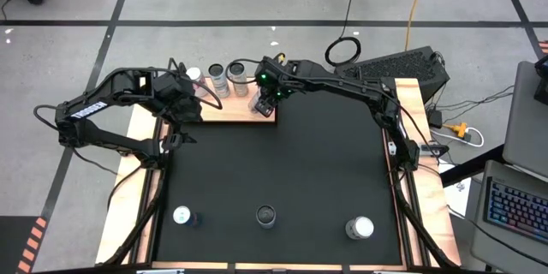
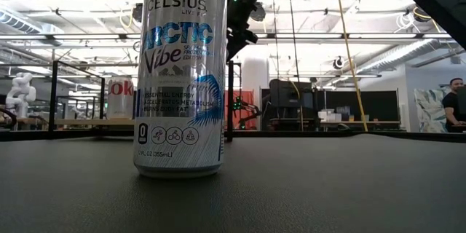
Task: Place canned beverage on shelf
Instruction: Put the white yellow soda can on the shelf aligned with the white yellow soda can
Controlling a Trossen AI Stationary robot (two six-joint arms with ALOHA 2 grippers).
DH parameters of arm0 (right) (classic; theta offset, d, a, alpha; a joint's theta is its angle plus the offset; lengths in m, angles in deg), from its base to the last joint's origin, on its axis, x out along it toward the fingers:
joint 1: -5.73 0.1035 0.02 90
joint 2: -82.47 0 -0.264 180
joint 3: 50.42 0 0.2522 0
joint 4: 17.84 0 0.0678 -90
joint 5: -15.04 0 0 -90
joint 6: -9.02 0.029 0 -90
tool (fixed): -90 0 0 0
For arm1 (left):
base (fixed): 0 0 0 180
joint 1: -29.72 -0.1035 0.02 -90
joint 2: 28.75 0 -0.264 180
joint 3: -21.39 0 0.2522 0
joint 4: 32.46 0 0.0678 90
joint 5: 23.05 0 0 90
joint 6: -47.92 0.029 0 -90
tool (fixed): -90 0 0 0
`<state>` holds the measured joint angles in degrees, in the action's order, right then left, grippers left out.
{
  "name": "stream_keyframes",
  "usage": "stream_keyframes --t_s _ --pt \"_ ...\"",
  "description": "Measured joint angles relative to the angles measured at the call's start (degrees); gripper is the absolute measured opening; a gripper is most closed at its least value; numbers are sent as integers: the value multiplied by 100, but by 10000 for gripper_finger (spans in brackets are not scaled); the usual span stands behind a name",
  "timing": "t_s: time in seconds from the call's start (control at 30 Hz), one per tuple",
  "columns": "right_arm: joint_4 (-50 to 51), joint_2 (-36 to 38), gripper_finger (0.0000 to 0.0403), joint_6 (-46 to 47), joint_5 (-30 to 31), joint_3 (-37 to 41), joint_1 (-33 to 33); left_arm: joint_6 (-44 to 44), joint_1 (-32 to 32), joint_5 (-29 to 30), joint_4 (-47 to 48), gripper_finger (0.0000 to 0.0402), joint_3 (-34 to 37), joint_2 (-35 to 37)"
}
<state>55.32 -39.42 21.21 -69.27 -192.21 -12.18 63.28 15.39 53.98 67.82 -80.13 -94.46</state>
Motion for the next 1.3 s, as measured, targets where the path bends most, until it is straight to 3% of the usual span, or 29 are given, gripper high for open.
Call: stream_keyframes --t_s 0.37,1.07,1.3 --pt "-121 -88 285 19 -1 4 0 0 -1 0 2 345 2 0" --pt "-688 -67 290 -377 13 -4 -83 0 0 0 4 345 0 0" --pt "-658 368 290 -392 7 4 -142 0 -2 0 5 345 0 0"
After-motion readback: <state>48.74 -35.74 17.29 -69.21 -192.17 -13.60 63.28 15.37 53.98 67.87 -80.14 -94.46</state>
